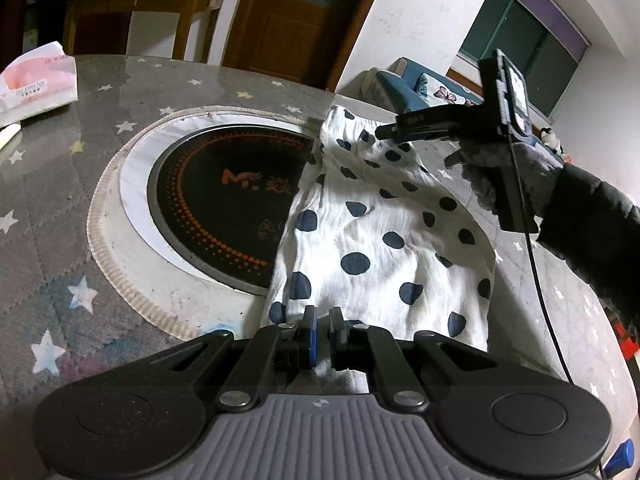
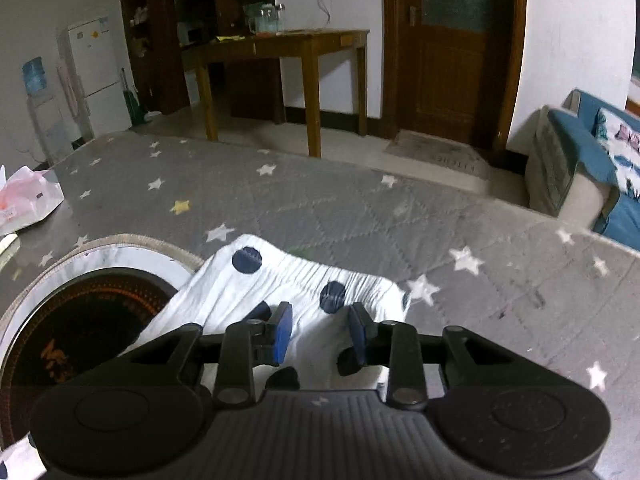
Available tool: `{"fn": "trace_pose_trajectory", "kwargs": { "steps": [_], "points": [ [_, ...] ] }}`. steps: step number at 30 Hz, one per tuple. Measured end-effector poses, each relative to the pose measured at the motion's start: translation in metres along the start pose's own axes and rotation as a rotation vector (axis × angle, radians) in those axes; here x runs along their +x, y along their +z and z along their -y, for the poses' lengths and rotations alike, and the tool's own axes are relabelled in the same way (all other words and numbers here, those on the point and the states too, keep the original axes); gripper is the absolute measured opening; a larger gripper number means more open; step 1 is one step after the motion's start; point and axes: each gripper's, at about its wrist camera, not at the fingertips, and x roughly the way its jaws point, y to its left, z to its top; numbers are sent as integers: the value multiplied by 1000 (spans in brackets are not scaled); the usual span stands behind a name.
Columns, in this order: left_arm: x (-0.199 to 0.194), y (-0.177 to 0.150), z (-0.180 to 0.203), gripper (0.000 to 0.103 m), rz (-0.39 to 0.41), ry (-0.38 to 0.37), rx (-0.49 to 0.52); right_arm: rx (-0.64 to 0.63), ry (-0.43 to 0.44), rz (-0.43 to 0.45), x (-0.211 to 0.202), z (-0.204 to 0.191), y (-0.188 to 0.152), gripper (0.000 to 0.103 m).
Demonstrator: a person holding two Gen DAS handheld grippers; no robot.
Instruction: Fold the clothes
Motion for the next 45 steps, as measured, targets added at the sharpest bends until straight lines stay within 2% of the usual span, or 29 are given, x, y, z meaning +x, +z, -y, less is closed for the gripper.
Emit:
{"fn": "trace_pose_trajectory", "kwargs": {
  "steps": [4,8,10,14,18,20,22,25,28,32,34,37,45],
  "points": [
    [-1,1,-1,7,0,-3,-3,16,20,38,-9,9,-4,42],
    [-2,1,-1,7,1,-6,-6,95,65,87,-15,24,-5,47],
    [-3,2,-1,7,1,-8,-8,104,51,86,-12,31,-6,51],
    [-4,3,-1,7,2,-7,-7,115,18,38,4,41,-9,51],
    [-6,6,-2,8,4,-3,-8,153,38,58,11,46,-11,51],
    [-7,7,-2,10,6,3,-8,163,56,63,12,47,-12,46],
    [-8,8,-3,14,7,14,-10,167,72,62,12,47,-12,30],
    [-10,8,-6,18,10,36,-16,184,83,64,9,47,-13,17],
    [-14,7,-9,18,12,52,-24,182,96,83,-3,42,-12,14],
    [-23,5,-11,28,26,85,-27,159,116,114,-29,27,-6,12],
    [-29,2,-13,28,35,99,-31,150,144,126,-44,17,-3,12],
    [-38,-2,-18,34,43,124,-49,129,199,136,-70,-2,-4,12],
    [-64,-19,-27,35,73,170,-86,67,374,122,-138,-60,-31,12]
  ]
}}
